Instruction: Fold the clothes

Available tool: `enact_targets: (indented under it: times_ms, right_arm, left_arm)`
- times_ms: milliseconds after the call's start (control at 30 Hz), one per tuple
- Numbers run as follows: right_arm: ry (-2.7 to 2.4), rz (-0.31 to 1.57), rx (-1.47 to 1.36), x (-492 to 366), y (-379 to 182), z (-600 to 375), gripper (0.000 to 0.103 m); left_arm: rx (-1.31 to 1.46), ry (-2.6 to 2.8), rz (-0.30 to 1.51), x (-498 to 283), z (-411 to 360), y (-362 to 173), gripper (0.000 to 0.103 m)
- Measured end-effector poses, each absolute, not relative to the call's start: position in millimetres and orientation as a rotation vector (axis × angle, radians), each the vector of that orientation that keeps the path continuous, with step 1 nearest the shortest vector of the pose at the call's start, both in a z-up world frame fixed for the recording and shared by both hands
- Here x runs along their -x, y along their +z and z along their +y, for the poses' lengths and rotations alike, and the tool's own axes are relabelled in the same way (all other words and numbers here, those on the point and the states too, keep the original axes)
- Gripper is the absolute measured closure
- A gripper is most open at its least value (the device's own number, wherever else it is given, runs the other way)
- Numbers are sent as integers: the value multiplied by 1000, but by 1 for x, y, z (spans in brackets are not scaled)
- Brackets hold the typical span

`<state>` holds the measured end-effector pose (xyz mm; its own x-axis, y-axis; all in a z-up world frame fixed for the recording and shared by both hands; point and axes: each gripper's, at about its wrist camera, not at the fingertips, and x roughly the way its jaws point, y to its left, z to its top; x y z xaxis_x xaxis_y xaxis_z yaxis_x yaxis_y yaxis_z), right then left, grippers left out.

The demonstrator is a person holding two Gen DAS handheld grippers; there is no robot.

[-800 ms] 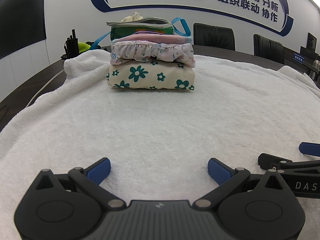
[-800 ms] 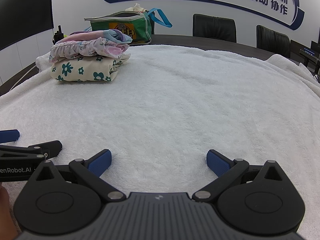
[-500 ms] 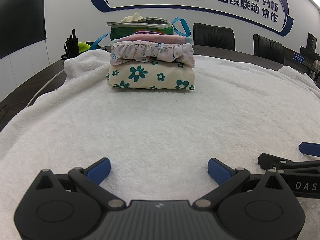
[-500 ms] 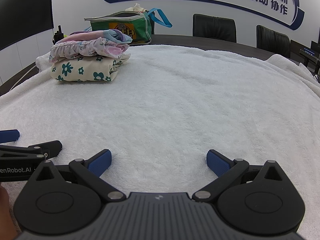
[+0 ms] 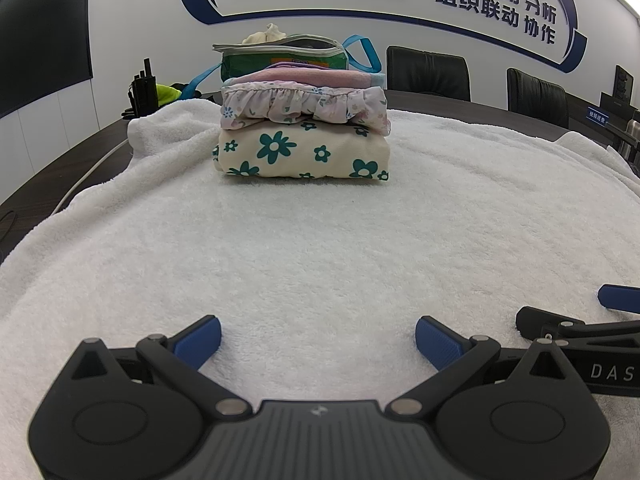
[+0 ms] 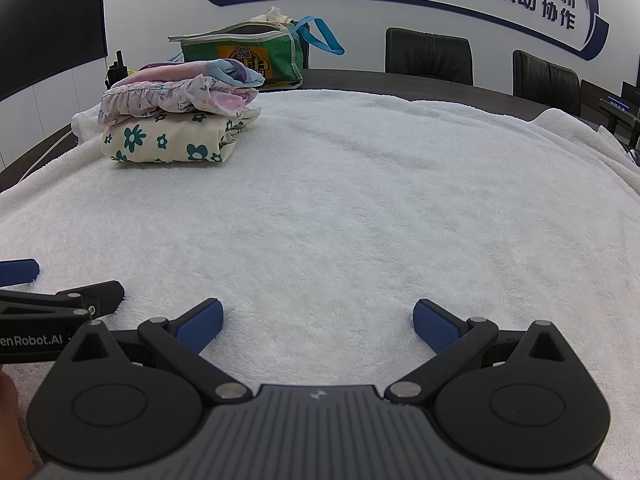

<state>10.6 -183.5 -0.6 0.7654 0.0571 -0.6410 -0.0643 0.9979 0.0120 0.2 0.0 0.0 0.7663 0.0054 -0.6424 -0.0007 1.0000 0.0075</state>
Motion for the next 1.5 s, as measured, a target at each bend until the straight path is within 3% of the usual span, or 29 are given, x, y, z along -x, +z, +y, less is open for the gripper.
enact_targets:
  times_ms: [1500]
  right_arm:
    - [64, 696, 13, -11, -1, -183, 1]
  left_arm:
    - [20, -52, 708, 4, -3, 8, 1]
